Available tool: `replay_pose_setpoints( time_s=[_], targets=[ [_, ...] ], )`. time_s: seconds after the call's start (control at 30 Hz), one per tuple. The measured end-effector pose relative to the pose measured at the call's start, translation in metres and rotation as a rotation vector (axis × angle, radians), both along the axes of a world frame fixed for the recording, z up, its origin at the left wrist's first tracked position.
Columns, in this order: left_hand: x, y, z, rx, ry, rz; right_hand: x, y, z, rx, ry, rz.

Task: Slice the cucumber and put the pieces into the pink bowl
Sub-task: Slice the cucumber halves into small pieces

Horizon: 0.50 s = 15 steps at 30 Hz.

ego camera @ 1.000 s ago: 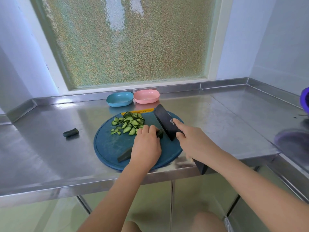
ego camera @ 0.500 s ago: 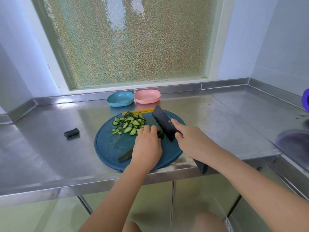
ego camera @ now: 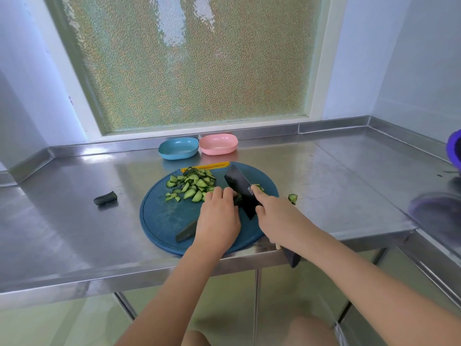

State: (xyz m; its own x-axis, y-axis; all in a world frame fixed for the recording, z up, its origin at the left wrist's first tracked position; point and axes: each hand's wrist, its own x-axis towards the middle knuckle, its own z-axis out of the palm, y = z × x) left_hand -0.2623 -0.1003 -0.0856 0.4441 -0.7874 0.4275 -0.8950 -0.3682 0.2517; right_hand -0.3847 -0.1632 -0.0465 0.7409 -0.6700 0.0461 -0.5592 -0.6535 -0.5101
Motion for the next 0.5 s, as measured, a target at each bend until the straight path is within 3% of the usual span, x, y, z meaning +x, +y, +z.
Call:
replay_pose_setpoints(
  time_s=[0.2,0.5],
  targets=[
    [0.000,0.001,0.001,-0.015,-0.005,-0.001,-0.007,-0.001,0.006,0.127,-0.060,-0.031],
    [0.000,0.001,0.000,-0.018,-0.012,-0.008,-0.009,0.001,0.019,0.069,-0.063,0.014]
  ],
)
